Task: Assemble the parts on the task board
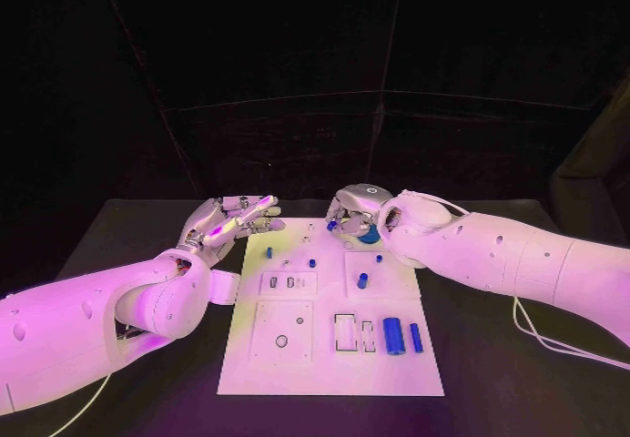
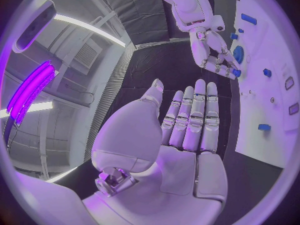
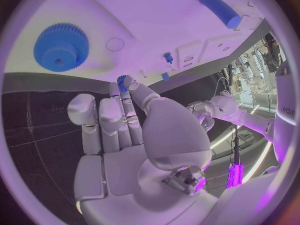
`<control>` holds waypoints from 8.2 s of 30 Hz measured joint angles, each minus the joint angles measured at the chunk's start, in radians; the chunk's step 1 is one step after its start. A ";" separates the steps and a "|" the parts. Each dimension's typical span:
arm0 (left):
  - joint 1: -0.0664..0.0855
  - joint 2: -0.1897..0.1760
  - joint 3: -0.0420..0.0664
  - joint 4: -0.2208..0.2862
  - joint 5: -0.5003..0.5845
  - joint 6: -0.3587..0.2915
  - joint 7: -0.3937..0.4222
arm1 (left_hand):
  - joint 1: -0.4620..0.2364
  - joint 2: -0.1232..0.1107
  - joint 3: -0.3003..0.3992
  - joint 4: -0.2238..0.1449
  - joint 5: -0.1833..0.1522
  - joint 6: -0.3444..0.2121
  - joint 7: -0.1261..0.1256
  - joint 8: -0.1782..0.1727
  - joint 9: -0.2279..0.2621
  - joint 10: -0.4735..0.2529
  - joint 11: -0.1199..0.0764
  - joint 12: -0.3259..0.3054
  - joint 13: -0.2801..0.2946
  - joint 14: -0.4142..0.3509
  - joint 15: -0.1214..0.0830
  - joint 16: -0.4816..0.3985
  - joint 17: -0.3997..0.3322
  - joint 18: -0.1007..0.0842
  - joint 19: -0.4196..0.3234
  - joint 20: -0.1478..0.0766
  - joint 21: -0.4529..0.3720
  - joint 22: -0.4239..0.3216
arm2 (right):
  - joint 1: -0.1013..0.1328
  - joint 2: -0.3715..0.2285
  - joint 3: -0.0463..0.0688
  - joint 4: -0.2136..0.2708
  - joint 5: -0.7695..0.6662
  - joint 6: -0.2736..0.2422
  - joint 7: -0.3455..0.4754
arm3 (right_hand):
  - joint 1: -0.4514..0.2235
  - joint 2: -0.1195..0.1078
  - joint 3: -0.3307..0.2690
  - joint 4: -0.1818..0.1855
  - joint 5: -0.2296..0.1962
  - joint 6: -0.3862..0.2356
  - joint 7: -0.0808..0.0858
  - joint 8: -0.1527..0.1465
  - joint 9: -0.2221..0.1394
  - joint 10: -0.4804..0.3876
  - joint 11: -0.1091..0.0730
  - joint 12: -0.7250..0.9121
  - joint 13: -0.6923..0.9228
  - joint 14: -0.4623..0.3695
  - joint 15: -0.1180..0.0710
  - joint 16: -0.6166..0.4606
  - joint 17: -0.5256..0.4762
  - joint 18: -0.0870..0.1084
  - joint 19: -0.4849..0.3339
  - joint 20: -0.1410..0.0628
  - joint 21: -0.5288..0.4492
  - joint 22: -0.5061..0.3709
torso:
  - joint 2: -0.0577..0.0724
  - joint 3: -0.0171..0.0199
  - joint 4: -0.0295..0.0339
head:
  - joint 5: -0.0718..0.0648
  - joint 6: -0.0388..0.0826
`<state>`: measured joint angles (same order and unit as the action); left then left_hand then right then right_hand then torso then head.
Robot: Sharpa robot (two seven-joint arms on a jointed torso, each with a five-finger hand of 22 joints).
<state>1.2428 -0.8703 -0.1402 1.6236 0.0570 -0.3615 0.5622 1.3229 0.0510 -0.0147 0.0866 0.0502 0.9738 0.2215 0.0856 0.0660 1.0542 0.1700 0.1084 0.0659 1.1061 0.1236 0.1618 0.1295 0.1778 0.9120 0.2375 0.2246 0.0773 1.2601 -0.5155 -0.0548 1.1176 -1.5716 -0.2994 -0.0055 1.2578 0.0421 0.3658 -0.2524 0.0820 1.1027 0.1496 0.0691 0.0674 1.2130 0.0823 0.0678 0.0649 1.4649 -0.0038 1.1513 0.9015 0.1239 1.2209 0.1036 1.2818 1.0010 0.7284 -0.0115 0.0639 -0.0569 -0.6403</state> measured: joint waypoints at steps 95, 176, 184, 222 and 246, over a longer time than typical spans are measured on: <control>0.008 -0.004 -0.003 -0.022 0.001 0.040 -0.022 | -0.010 0.010 0.001 -0.007 0.000 0.004 0.004 -0.004 0.000 0.004 0.003 0.000 0.000 0.004 0.004 -0.005 0.003 0.000 0.004 0.004 -0.004 -0.004 | 0.000 -0.195 0.020 0.109 0.199 0.063 -0.158 | 0.086 -0.159 -0.358 0.454 0.158 -0.244 0.013 0.023 0.003 0.166 -0.013 1.067 1.032 -0.001 -0.009 0.295 0.383 -0.039 0.136 0.000 0.154 0.254 | 0.002 0.0091 -0.0210 | -0.001 0.010; 0.008 -0.006 -0.006 -0.023 0.001 0.059 -0.040 | -0.010 0.010 -0.001 -0.010 0.000 0.003 0.003 -0.008 0.000 0.007 0.000 -0.008 0.000 0.004 0.004 -0.012 0.003 0.000 0.004 0.004 -0.008 -0.006 | -0.007 0.025 0.020 0.181 0.009 -0.010 -0.267 | 0.133 -0.033 -0.116 0.301 -0.016 -0.150 0.013 0.090 0.002 0.252 -0.038 1.445 1.244 0.002 -0.016 0.376 0.406 -0.086 0.241 -0.016 0.240 0.307 | 0.002 0.0065 -0.0162 | 0.031 -0.003; 0.008 -0.002 -0.006 -0.027 0.001 0.059 -0.039 | -0.010 0.010 -0.001 -0.010 0.000 0.003 0.003 -0.008 0.000 0.007 0.000 -0.008 0.000 0.004 0.004 -0.012 0.003 0.000 0.004 0.004 -0.008 -0.006 | -0.015 0.098 0.018 0.108 -0.013 -0.001 -0.268 | 0.128 -0.038 -0.104 0.299 -0.008 -0.150 0.013 0.091 0.002 0.252 -0.038 1.445 1.244 0.002 -0.016 0.376 0.406 -0.086 0.241 -0.016 0.240 0.307 | 0.004 0.0073 -0.0162 | 0.037 -0.008; 0.008 0.002 -0.006 -0.034 0.001 0.058 -0.040 | -0.010 0.010 -0.004 -0.012 0.000 0.003 0.003 -0.008 0.000 0.007 0.000 -0.008 0.000 0.004 0.004 -0.016 0.003 0.000 0.004 0.004 -0.008 -0.007 | -0.026 0.152 0.018 0.031 -0.062 0.056 -0.331 | 0.047 -0.118 -0.112 0.276 -0.029 -0.170 0.015 0.017 -0.002 0.252 -0.009 1.392 1.243 -0.002 0.002 0.376 0.406 -0.086 0.248 0.005 0.240 0.306 | 0.002 0.0086 -0.0198 | 0.042 -0.023; 0.008 -0.001 -0.006 -0.039 0.001 0.059 -0.041 | -0.010 0.010 -0.004 -0.012 0.000 0.003 0.003 -0.012 0.000 0.007 0.000 -0.008 -0.001 0.004 0.004 -0.015 0.003 0.000 0.004 0.004 -0.012 -0.006 | -0.026 -0.059 0.017 0.193 0.054 -0.054 -0.209 | 0.038 -0.089 -0.257 0.346 0.036 -0.176 0.017 0.006 0.005 0.252 -0.002 1.380 1.243 -0.002 0.009 0.376 0.406 -0.085 0.245 0.016 0.240 0.306 | 0.000 0.0099 -0.0247 | 0.042 -0.012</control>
<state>1.2507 -0.8712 -0.1458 1.5847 0.0582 -0.3025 0.5211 1.3134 0.0605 -0.0187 0.0743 0.0502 0.9772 0.2249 0.0737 0.0662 1.0614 0.1697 0.1004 0.0652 1.1097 0.1272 0.1464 0.1320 0.1774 0.9156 0.2412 0.2130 0.0709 1.2339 -0.5743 -0.0379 1.3103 -1.5179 -0.3535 -0.2145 1.2961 -0.0465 0.1088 0.0939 0.1182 0.9271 0.1665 0.0753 0.0724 1.4650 0.0805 1.4483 1.3084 1.4633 0.0054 1.5275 1.3076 0.0384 1.4654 0.1201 1.5217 1.3073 0.7280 -0.0016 0.0392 -0.0151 -0.6528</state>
